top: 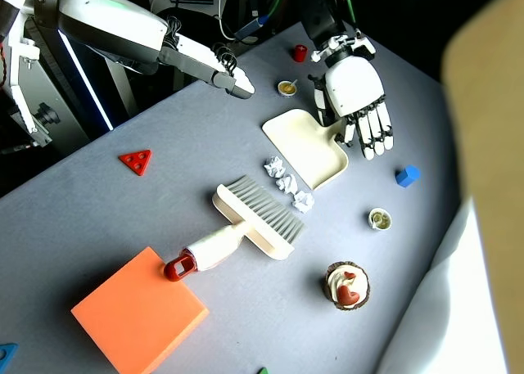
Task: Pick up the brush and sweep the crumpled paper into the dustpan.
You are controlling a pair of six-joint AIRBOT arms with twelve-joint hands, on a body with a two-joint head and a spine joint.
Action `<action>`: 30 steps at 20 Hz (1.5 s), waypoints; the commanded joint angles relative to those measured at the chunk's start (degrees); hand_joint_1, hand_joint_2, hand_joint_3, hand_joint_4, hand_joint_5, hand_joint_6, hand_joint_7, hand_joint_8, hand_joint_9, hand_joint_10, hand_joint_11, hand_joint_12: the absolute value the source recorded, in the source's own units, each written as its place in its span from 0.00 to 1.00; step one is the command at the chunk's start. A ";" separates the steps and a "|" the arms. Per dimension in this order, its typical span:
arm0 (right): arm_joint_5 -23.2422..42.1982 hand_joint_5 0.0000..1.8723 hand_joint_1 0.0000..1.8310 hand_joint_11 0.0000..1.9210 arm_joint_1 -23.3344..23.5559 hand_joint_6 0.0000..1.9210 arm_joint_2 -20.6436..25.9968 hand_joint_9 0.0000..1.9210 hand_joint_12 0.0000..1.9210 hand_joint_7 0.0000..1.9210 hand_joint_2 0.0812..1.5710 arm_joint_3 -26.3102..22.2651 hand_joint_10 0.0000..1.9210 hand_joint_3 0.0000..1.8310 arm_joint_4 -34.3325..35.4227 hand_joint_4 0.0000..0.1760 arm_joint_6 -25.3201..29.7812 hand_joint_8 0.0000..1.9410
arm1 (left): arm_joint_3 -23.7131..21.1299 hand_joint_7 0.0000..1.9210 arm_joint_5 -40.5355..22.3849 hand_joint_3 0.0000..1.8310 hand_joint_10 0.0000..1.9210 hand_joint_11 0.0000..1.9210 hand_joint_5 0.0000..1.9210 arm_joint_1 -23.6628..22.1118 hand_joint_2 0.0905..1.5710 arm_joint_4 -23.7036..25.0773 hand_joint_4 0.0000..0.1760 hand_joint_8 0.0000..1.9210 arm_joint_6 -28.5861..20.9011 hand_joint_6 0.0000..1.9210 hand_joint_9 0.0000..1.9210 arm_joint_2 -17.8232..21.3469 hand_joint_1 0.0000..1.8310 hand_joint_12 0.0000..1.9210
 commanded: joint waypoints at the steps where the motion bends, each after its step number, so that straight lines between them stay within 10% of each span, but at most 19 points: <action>1: -2.17 0.00 0.31 0.06 1.14 0.00 0.57 0.04 0.02 0.03 0.57 0.12 0.00 0.00 -2.29 0.00 -0.14 0.00 | 0.58 0.19 -3.82 0.00 0.01 0.06 0.54 -0.88 0.68 1.83 0.00 0.01 0.40 0.46 0.13 0.08 0.61 0.13; 10: -12.34 0.06 0.56 0.05 -2.26 0.01 -2.97 0.05 0.01 0.05 0.65 2.46 0.01 0.00 -8.52 0.00 2.83 0.01 | 6.43 0.19 -0.36 0.00 0.00 0.06 0.55 -3.86 0.67 3.70 0.00 0.00 -0.38 0.45 0.13 -3.71 0.62 0.14; 21: -52.51 0.05 0.62 0.07 -15.09 0.00 -25.58 0.07 0.02 0.06 0.63 10.72 0.00 0.00 -13.60 0.00 3.01 0.00 | 11.10 0.18 1.85 0.00 0.00 0.06 0.54 -7.56 0.68 6.24 0.00 0.00 -1.73 0.45 0.14 -7.06 0.62 0.18; 30: -64.52 0.09 0.65 0.09 -17.53 0.01 -37.01 0.09 0.02 0.09 0.61 22.24 0.00 0.00 -14.68 0.00 4.56 0.01 | 12.12 0.18 3.24 0.00 0.00 0.04 0.54 -8.64 0.67 6.35 0.00 0.00 -2.11 0.45 0.13 -7.33 0.62 0.17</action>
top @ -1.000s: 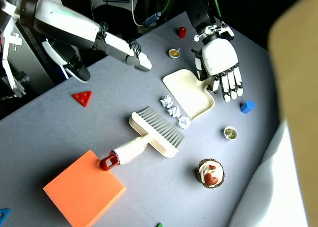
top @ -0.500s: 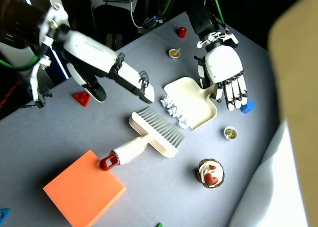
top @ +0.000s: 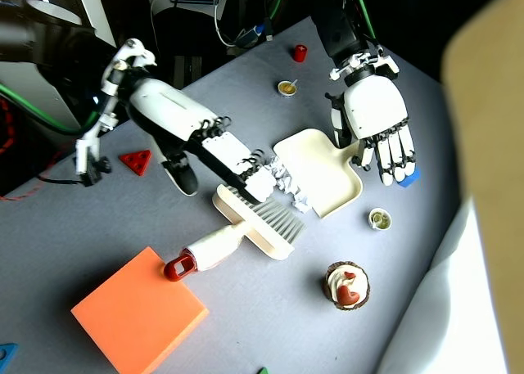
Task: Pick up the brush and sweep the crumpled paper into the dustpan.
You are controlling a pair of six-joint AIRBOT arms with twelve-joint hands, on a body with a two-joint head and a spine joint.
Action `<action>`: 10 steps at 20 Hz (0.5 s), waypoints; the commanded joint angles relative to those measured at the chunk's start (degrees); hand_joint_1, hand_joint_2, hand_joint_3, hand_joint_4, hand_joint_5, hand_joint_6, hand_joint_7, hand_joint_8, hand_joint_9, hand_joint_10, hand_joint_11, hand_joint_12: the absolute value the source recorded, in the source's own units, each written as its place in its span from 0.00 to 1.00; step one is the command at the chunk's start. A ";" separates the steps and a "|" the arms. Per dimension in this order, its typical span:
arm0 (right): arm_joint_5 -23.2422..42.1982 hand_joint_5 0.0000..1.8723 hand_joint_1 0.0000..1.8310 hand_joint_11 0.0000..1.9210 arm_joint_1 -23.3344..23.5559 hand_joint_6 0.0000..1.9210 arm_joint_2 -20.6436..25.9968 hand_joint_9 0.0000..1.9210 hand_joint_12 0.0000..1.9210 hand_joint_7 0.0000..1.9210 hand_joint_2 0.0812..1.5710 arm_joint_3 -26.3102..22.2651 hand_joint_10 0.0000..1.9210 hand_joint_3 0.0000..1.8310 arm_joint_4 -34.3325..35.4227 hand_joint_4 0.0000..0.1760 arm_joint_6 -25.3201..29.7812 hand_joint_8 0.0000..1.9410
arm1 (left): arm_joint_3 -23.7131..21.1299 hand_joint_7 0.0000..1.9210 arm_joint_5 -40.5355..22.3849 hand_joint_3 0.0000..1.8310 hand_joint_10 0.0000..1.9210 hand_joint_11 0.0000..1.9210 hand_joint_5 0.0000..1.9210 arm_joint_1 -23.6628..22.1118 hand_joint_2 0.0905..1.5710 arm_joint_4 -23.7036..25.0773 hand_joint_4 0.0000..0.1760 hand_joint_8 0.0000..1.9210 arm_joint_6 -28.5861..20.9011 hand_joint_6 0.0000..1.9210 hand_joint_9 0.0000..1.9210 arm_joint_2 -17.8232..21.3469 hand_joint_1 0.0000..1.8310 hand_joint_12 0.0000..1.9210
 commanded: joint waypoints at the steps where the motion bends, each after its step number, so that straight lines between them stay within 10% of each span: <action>1: -5.83 0.08 0.66 0.09 0.17 0.00 -0.33 0.09 0.02 0.09 0.62 1.10 0.00 0.00 -4.22 0.00 0.00 0.00 | 0.29 0.17 -4.62 0.00 0.00 0.04 0.55 -0.77 0.67 1.06 0.00 0.00 0.06 0.45 0.12 0.38 0.62 0.17; 10: -6.26 0.08 0.64 0.11 -0.05 0.00 -6.49 0.09 0.03 0.08 0.62 13.55 0.00 0.00 -4.42 0.00 4.06 0.00 | 1.27 0.17 -4.06 0.00 0.00 0.04 0.53 -1.67 0.68 1.14 0.00 0.00 -0.25 0.47 0.13 -0.12 0.61 0.18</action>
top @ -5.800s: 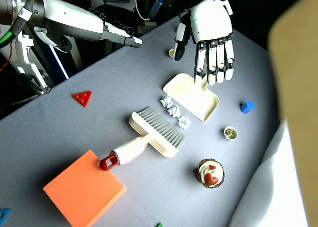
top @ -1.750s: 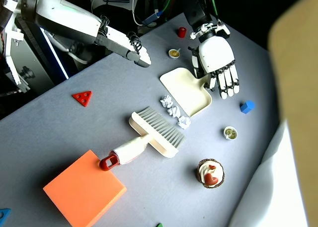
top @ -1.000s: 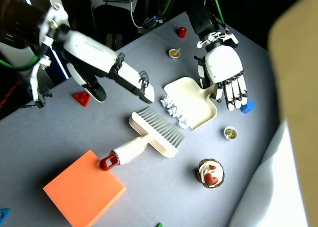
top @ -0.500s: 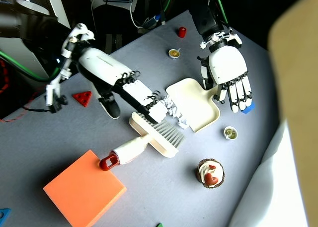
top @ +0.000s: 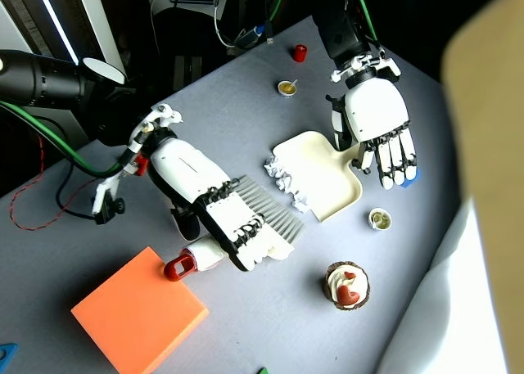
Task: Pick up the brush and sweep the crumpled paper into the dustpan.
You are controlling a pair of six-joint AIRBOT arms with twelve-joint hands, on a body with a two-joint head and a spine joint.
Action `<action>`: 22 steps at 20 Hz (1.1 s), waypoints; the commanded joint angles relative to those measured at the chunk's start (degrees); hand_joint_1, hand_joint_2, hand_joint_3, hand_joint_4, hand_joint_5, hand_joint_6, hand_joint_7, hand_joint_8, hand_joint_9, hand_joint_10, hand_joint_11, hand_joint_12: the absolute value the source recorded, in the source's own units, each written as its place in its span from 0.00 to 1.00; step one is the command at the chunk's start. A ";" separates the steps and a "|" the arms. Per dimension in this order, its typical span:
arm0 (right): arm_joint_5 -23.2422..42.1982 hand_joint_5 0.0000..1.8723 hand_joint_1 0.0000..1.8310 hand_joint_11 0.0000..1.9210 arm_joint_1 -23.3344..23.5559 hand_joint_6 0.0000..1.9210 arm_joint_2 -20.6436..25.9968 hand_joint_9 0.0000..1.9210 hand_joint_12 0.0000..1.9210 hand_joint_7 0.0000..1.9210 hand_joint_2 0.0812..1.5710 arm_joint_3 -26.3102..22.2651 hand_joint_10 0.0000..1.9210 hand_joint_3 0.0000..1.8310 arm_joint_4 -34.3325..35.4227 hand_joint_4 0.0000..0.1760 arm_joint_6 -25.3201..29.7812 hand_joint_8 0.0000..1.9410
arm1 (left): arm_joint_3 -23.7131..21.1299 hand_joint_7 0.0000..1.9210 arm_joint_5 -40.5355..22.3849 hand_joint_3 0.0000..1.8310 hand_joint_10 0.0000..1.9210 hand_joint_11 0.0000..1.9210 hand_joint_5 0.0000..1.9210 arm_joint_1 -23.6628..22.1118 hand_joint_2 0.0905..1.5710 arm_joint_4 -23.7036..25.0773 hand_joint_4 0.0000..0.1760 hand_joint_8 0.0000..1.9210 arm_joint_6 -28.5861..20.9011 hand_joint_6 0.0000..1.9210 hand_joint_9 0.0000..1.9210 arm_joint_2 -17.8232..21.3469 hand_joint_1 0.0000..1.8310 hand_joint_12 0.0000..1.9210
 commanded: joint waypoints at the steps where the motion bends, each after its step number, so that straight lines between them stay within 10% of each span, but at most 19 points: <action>1: -4.41 0.08 0.63 0.11 1.27 0.00 0.06 0.09 0.03 0.08 0.63 0.40 0.00 0.00 -5.19 0.00 -0.20 0.00 | 0.51 0.18 -5.27 0.00 0.00 0.04 0.54 -0.81 0.68 0.96 0.00 0.00 0.06 0.47 0.13 0.43 0.61 0.18; 13: -2.45 0.13 0.64 0.12 2.08 0.01 -1.53 0.12 0.02 0.12 0.64 7.17 0.00 0.00 -4.04 0.00 1.11 0.00 | 0.71 0.18 -4.96 0.00 0.00 0.03 0.55 -1.36 0.67 0.94 0.00 0.00 -0.17 0.44 0.13 0.40 0.62 0.23; 17: -2.45 0.45 0.66 0.34 2.07 0.02 -1.45 0.50 0.17 0.51 0.61 7.09 0.03 0.00 -4.28 0.00 1.11 0.02 | 0.71 0.17 -4.95 0.00 0.00 0.03 0.55 -1.45 0.67 0.94 0.00 0.00 -0.24 0.45 0.12 0.47 0.61 0.24; 18: -2.45 0.63 0.69 0.27 2.07 0.12 -1.40 0.56 0.44 0.58 0.63 7.02 0.07 0.00 -4.43 0.00 1.11 0.37 | 0.72 0.17 -5.06 0.00 0.00 0.02 0.54 -1.57 0.68 0.93 0.00 0.00 -0.27 0.47 0.12 0.47 0.61 0.25; 19: -2.45 0.71 0.66 0.09 2.07 0.15 -1.39 0.43 0.61 0.49 0.61 7.05 0.43 0.00 -4.47 0.00 1.11 0.54 | 0.75 0.17 -5.16 0.00 0.00 0.02 0.53 -1.62 0.68 0.93 0.00 0.00 -0.27 0.47 0.13 0.46 0.61 0.26; 20: -2.45 0.59 0.64 0.06 2.07 0.46 -1.37 0.36 0.83 0.44 0.58 7.12 0.75 0.00 -4.48 0.00 1.11 0.76 | 0.79 0.17 -5.18 0.00 0.00 0.02 0.53 -1.64 0.68 0.92 0.00 0.00 -0.27 0.48 0.13 0.42 0.60 0.27; 21: -2.45 0.52 0.66 0.31 2.07 0.89 -1.34 0.48 0.97 0.48 0.56 7.13 0.95 0.00 -4.54 0.00 1.11 0.95 | 0.80 0.17 -5.18 0.00 0.00 0.02 0.53 -1.64 0.68 0.92 0.00 0.00 -0.27 0.47 0.14 0.41 0.60 0.27; 22: -2.45 0.51 0.68 0.41 2.10 0.98 -1.30 0.57 0.99 0.52 0.56 7.21 0.99 0.00 -4.68 0.48 1.13 0.99 | 0.82 0.17 -5.18 0.00 0.00 0.01 0.53 -1.64 0.68 0.91 0.00 0.00 -0.27 0.48 0.13 0.41 0.61 0.28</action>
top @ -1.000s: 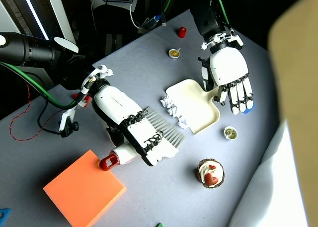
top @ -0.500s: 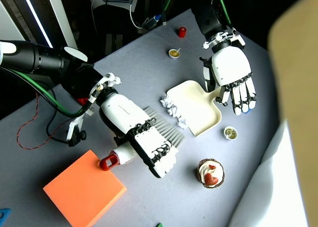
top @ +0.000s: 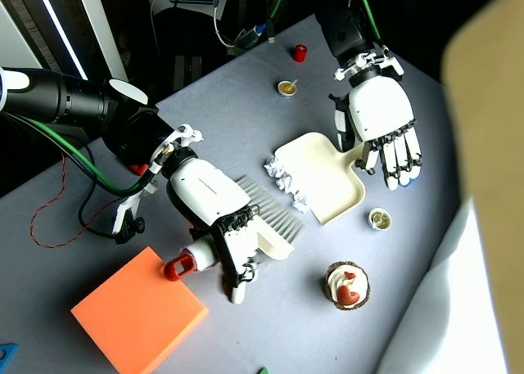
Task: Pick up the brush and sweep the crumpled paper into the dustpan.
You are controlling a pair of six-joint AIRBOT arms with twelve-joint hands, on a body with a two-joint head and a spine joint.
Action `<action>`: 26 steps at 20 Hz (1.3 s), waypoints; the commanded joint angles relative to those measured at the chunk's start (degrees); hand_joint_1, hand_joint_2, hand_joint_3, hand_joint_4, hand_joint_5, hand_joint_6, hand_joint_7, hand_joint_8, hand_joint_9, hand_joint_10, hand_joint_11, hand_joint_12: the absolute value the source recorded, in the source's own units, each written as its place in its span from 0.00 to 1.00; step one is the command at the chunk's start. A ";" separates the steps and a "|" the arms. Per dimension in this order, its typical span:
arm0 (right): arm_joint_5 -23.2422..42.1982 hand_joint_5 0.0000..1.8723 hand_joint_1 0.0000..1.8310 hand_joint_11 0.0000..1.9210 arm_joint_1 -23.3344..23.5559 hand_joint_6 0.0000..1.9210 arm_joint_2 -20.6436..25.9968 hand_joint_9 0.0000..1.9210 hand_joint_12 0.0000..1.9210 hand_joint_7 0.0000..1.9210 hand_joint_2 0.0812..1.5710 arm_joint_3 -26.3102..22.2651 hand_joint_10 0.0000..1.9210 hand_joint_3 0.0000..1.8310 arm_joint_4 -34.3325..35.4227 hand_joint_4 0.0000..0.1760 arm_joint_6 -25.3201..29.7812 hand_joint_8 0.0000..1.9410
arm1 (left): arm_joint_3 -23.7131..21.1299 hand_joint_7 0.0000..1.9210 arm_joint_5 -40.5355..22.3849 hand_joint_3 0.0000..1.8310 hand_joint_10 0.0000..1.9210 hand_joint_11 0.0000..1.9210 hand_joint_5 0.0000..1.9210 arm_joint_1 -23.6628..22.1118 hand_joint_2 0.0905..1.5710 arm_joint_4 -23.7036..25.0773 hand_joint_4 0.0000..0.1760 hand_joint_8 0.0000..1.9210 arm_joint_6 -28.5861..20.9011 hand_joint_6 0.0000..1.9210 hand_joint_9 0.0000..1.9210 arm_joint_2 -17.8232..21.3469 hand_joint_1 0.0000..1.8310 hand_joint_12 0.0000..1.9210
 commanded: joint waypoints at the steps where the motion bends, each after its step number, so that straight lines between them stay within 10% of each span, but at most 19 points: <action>1: -4.64 0.56 0.68 0.55 1.03 1.00 0.47 0.64 1.00 0.59 0.58 0.16 1.00 0.00 -4.81 0.66 -0.55 1.00 | 0.48 0.17 -5.33 0.00 0.00 0.01 0.53 -0.76 0.68 0.98 0.00 0.00 0.21 0.48 0.13 0.52 0.61 0.28; 4: -4.46 0.58 0.73 0.62 1.40 1.00 0.89 0.69 1.00 0.64 0.63 0.55 1.00 0.01 -4.89 0.76 -0.31 1.00 | 0.62 0.18 -5.31 0.00 0.00 0.02 0.53 -0.75 0.68 0.97 0.00 0.00 0.21 0.48 0.14 0.52 0.60 0.29; 5: -4.29 0.60 0.73 0.47 1.44 1.00 1.08 0.71 0.87 0.68 0.67 0.62 1.00 0.01 -4.89 0.76 -0.26 1.00 | 0.65 0.18 -5.31 0.00 0.00 0.01 0.53 -0.74 0.68 0.91 0.00 0.00 0.21 0.48 0.14 0.52 0.60 0.29; 10: -2.97 0.60 0.75 0.38 1.88 1.00 3.10 0.68 0.96 0.65 0.70 -0.83 1.00 0.00 -3.82 0.76 -1.77 1.00 | 0.65 0.17 -5.04 0.00 0.00 0.00 0.52 -0.61 0.69 0.70 0.00 0.00 0.19 0.50 0.13 0.52 0.60 0.26; 16: 1.83 0.56 0.78 0.62 6.53 1.00 7.72 0.63 1.00 0.59 0.70 -6.55 1.00 0.00 -4.12 0.80 -12.11 1.00 | 0.44 0.17 -5.02 0.00 0.00 0.01 0.53 -0.16 0.68 0.50 0.00 0.00 0.18 0.47 0.12 0.60 0.60 0.26; 26: 3.31 0.57 0.82 0.63 14.77 1.00 4.30 0.62 1.00 0.58 0.71 -12.14 1.00 0.00 -4.18 1.00 -53.74 1.00 | 0.27 0.17 -5.34 0.00 0.00 0.01 0.54 -0.15 0.68 0.34 0.00 0.00 0.17 0.47 0.13 0.73 0.61 0.28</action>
